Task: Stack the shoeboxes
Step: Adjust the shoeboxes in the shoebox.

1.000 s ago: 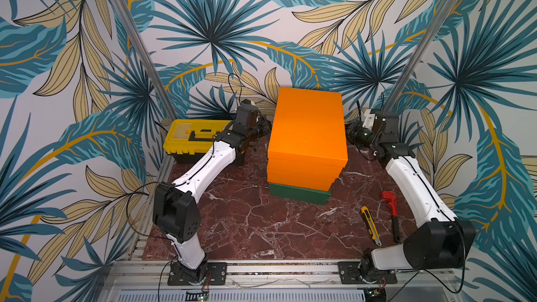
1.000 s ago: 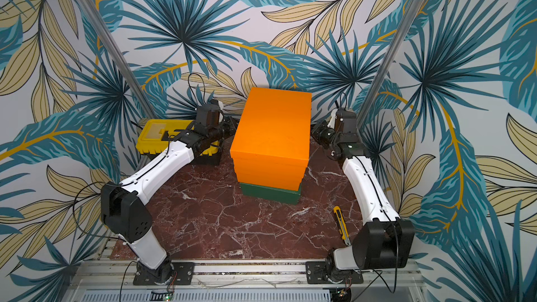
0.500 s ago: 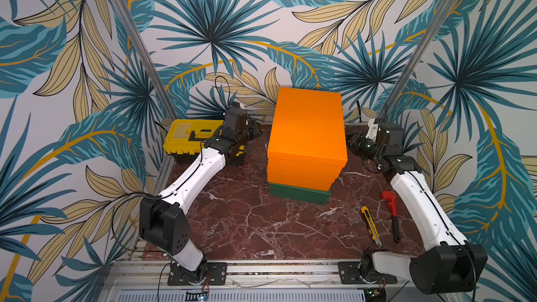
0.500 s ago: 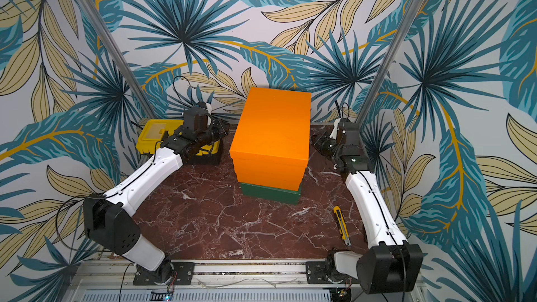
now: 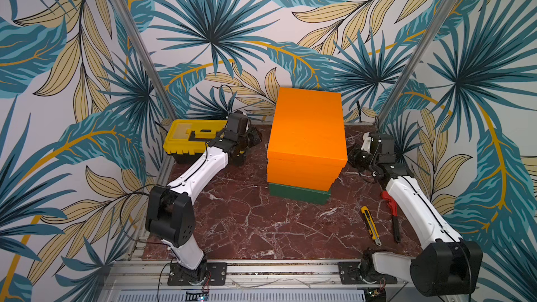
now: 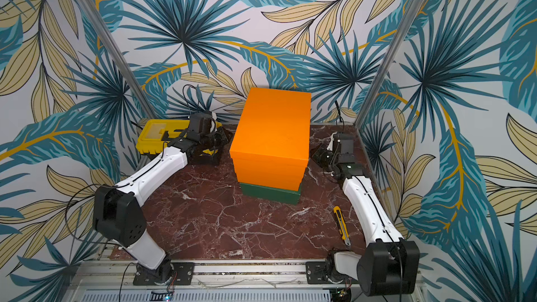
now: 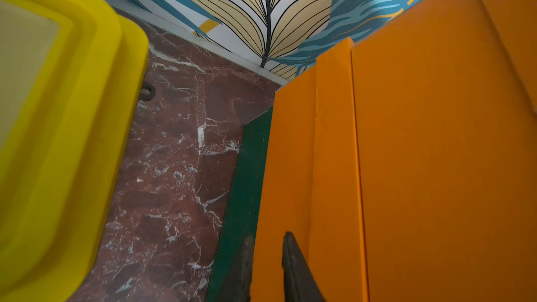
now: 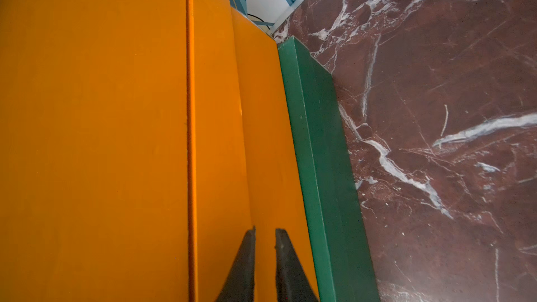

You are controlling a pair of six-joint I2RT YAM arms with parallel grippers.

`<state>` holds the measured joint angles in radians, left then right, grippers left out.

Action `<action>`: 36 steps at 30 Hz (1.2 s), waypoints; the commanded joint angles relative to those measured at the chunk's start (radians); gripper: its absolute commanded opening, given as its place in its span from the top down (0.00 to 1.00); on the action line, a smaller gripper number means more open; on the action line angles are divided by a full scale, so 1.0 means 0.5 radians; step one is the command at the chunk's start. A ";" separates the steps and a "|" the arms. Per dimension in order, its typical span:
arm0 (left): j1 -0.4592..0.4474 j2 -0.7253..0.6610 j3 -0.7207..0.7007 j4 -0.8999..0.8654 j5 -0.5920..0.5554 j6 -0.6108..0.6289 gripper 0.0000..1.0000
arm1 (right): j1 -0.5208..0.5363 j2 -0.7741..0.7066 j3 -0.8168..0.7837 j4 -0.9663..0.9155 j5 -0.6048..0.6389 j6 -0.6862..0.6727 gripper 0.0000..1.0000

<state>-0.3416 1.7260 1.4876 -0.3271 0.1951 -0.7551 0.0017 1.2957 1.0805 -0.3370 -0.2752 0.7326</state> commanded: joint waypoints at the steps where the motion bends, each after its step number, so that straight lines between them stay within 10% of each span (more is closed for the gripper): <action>1: 0.063 0.130 0.171 0.025 0.222 -0.032 0.79 | -0.027 0.155 0.131 0.042 -0.063 0.007 0.84; 36: -0.044 0.814 0.653 0.058 0.420 -0.186 0.80 | -0.163 0.929 0.357 0.191 -0.210 0.067 0.84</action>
<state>-0.3573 2.1151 1.7679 -0.3130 0.4011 -0.8459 -0.0772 1.7390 1.2400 -0.2714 -0.3592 0.7540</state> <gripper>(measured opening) 0.201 0.161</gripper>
